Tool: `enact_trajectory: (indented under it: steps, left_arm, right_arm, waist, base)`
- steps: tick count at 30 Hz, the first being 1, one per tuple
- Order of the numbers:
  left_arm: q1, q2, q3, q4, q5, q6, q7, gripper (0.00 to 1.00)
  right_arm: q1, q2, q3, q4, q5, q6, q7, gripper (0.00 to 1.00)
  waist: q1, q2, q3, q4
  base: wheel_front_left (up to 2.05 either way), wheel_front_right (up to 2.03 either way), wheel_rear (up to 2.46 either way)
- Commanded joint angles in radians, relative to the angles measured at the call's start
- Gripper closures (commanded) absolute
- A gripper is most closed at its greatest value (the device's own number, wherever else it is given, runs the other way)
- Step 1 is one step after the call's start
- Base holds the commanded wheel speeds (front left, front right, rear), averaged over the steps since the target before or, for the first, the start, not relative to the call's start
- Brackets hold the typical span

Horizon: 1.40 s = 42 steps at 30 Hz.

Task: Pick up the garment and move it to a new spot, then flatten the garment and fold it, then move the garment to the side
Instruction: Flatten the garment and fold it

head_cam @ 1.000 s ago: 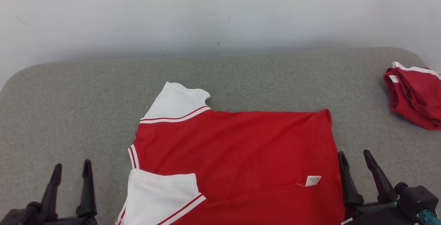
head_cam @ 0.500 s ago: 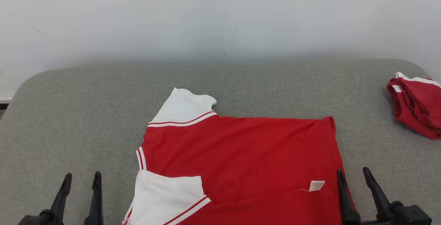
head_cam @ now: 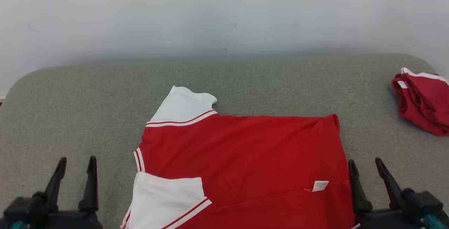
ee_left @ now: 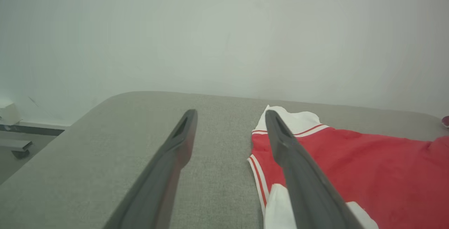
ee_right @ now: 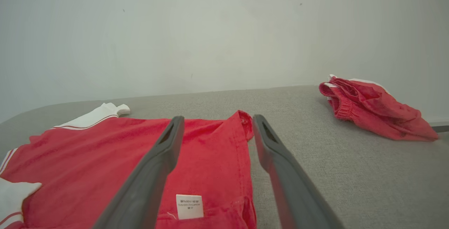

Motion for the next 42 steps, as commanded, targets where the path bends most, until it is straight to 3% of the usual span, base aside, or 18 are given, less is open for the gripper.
enact_trajectory:
  steps: [1, 11, 13, 21, 31, 42]
  left_arm:
    - [-0.041, 0.021, -0.006, 0.008, -0.006, 0.000, 0.000, 0.00]
    - [-0.432, 0.240, -0.259, 0.141, -0.172, 0.000, 0.118, 0.00]
    - [-0.518, 0.261, -0.318, 0.179, -0.221, -0.001, 0.146, 0.00]
    - [-0.817, 0.389, -0.546, 0.356, -0.391, -0.001, 0.220, 0.00]
    - [-1.011, 0.455, -0.752, 0.507, -0.513, -0.001, 0.274, 0.00]
    - [-1.105, 0.485, -0.877, 0.602, -0.628, -0.001, 0.315, 0.00]
  right_arm:
    - [-0.033, -0.011, 0.003, 0.009, 0.004, 0.000, 0.016, 0.00]
    - [-0.350, -0.048, 0.021, 0.157, 0.012, 0.000, 0.172, 0.00]
    - [-0.406, -0.048, 0.034, 0.205, 0.005, 0.000, 0.195, 0.00]
    - [-0.644, 0.002, 0.087, 0.407, -0.006, 0.000, 0.207, 0.00]
    - [-0.824, 0.067, 0.115, 0.592, -0.014, 0.000, 0.189, 0.00]
    - [-0.931, 0.089, 0.207, 0.684, 0.056, 0.000, 0.190, 0.00]
  waist:
    - [0.0000, 0.0000, 0.024, -0.010]
    - [0.0000, 0.0000, 0.185, -0.063]
    - [0.0000, 0.0000, 0.219, -0.073]
    - [0.0000, 0.0000, 0.366, -0.148]
    - [0.0000, 0.0000, 0.445, -0.213]
    - [0.0000, 0.0000, 0.487, -0.261]
  base:
    - [0.00, 0.00, 0.00]
    - [0.00, 0.00, 0.00]
    - [0.00, 0.00, 0.00]
    - [0.00, 0.00, 0.00]
    - [0.00, 0.00, 0.00]
    - [0.00, 0.00, 0.00]
